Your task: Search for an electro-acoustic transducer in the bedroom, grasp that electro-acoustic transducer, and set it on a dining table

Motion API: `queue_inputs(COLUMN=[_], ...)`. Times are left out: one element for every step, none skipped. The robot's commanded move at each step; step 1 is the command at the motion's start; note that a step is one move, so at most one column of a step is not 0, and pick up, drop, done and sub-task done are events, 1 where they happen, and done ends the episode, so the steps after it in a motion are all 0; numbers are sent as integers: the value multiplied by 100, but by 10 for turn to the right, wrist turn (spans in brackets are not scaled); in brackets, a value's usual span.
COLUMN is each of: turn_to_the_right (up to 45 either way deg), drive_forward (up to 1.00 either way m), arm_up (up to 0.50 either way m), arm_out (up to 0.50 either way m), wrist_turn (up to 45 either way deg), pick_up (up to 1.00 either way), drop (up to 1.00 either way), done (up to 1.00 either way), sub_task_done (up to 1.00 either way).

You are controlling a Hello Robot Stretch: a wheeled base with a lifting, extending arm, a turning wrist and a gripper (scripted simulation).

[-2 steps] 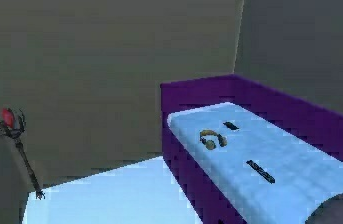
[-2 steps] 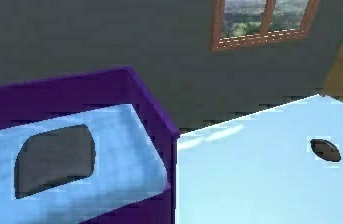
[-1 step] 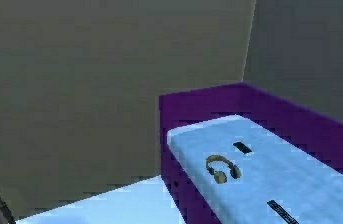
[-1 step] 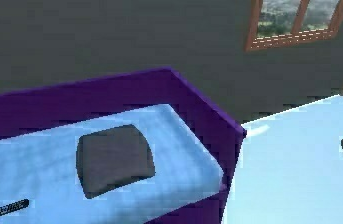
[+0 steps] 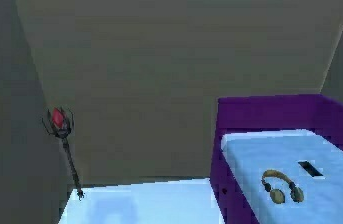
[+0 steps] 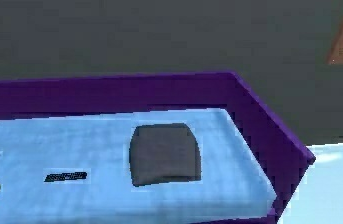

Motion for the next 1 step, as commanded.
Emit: queue_inputs(turn_to_the_right=[0], drive_forward=[45], arm_up=[0], arm_out=[0], wrist_turn=[0], pick_up=[0], drop=[0], done=[0], sub_task_done=[0])
